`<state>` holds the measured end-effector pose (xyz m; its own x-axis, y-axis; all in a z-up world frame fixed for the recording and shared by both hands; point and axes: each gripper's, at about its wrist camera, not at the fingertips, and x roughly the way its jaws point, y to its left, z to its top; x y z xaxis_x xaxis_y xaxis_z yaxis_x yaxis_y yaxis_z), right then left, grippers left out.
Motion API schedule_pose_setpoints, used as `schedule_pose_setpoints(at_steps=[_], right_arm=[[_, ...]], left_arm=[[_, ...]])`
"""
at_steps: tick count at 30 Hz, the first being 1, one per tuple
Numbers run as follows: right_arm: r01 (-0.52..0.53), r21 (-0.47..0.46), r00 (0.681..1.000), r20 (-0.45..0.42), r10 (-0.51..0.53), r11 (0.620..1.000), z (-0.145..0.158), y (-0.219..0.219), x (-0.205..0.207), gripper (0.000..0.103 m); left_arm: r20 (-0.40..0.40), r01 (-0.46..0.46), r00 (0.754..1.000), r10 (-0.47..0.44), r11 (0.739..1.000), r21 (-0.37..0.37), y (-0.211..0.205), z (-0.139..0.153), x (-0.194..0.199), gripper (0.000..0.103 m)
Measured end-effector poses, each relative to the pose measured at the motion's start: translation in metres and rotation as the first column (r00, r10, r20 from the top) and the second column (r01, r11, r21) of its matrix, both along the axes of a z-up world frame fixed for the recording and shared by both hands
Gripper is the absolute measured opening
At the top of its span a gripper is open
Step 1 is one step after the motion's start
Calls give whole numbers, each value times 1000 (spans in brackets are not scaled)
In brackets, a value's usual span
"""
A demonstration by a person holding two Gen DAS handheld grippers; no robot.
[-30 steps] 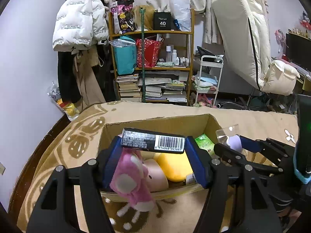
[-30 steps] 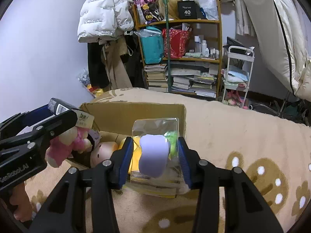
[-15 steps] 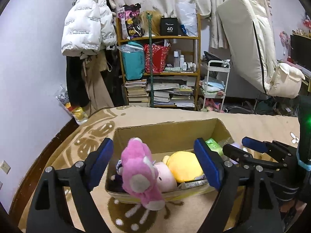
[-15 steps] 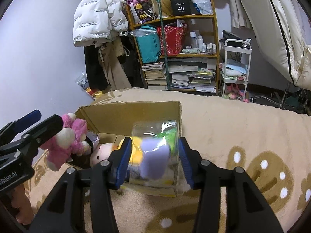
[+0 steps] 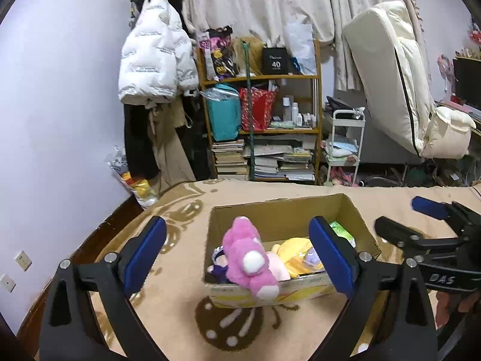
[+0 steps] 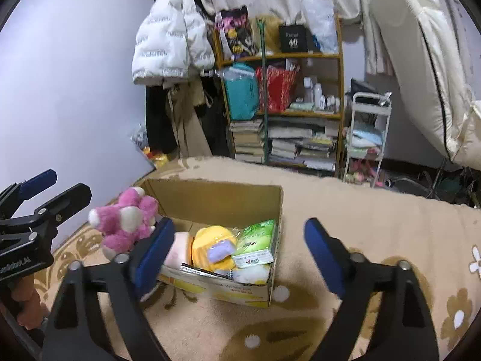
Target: Organize soft objects
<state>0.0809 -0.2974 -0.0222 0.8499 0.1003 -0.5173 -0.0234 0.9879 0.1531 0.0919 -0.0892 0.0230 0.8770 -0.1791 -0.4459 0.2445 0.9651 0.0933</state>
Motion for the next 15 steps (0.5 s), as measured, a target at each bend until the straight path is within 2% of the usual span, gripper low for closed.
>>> schedule_pose_setpoints(at_steps=[6,10,15], right_arm=[[21,28,998,56,-22,999,21,-5,-32,103],[32,-18,994,105,-30,999,37,-2,-54,103],[38,-39,989,144,-32,999,52,-1,-76,103]], left_arm=[[17,-23,1000,23,1000,-4,14,10,-26,96],[42,-34,999,34,999,-6,20,18,-44,102],[60,-47,997,46,999,10,24,23,-62,102]])
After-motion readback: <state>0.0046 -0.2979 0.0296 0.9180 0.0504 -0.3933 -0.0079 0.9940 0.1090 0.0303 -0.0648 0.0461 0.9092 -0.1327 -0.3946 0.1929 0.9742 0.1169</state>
